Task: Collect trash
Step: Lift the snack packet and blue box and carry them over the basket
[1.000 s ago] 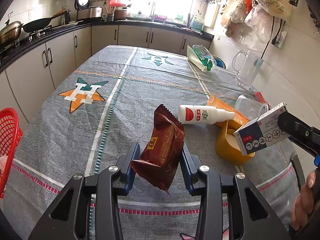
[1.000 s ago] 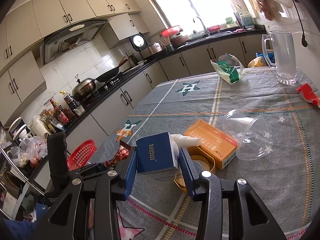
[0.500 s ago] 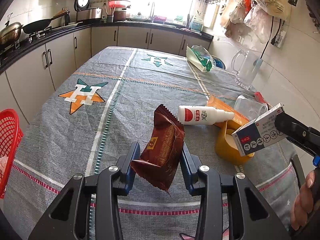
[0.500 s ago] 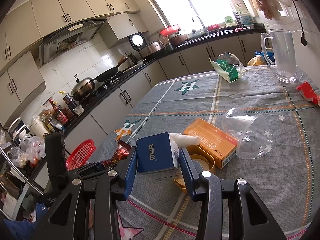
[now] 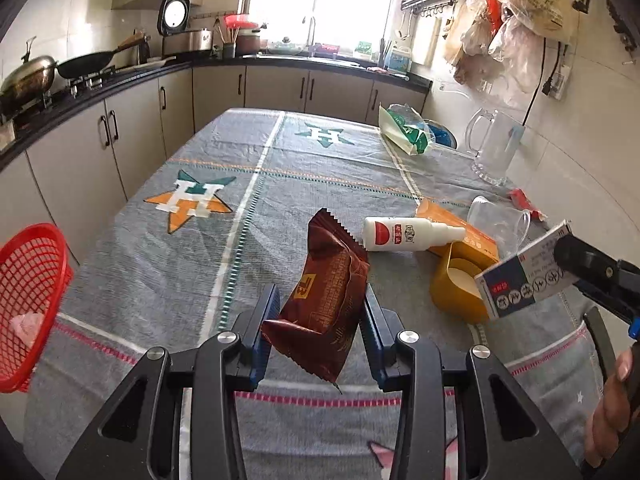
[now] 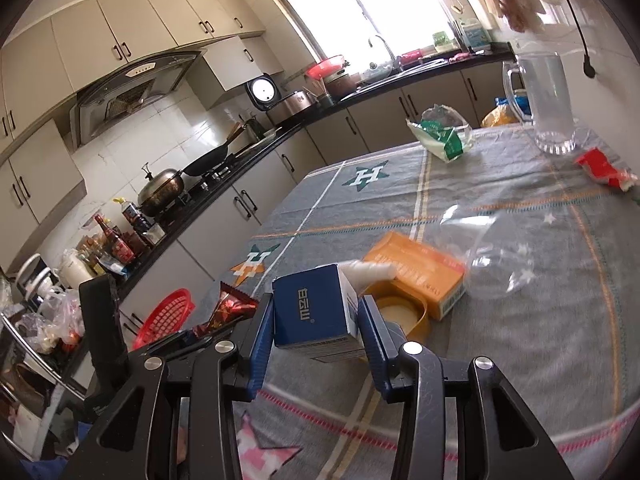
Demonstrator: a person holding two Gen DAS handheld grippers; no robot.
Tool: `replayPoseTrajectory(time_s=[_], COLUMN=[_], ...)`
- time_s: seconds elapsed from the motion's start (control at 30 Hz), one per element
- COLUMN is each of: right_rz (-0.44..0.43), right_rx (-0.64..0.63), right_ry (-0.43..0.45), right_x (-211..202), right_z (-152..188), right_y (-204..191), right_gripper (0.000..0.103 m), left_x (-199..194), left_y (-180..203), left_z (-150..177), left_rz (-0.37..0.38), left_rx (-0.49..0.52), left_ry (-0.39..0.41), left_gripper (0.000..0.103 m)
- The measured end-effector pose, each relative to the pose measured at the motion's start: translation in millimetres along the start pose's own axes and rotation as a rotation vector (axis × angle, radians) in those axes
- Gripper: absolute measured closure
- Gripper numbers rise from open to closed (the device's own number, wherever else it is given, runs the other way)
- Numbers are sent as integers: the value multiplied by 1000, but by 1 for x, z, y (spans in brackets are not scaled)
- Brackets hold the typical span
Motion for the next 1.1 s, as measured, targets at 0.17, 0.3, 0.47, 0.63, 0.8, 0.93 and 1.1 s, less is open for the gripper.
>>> replayPoseTrajectory(time_s=[0.17,0.3,0.47,0.63,0.8,0.93,1.1], right_rz=[-10,-17,-25,-21,-22,-23,-28], right_rx=[4,9,5,-13,-23,-35,-51], right_ry=[-4,-27,-40,-53,-71,-85,-101], right_x=[-7,-5,0,7,14,20,28], right_z=[11,18,21,25,28,31,32], right_y=[-10,-17,-28,-41,-52,-60,-71], right_gripper=[58,58,58,58,58,57,58], left_x=[-15,-26,-37,-45,-50,-54,-59], left_y=[1,0,-6,-19,-32,-41,-53], left_z=[3,5,10,13,17,19,20], left_rz=[-21,-37,-64,-82,-88,-92,-98], left_rx=[16,29,33,18,-7,-23,-47], left_ry=[25,41,55,67,72,78,86], left_gripper=[65,65,65,65,65,65,65])
Point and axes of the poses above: each gripper's, at about its wrist camera, not at the fingertips, and x roughly the way its jaws point, y to its right, z to its underside, the point moved 4 cm from there along x, roughly the way its jaws point, and after that the axes turned 10 degrees about x, right-handed, at the moved point
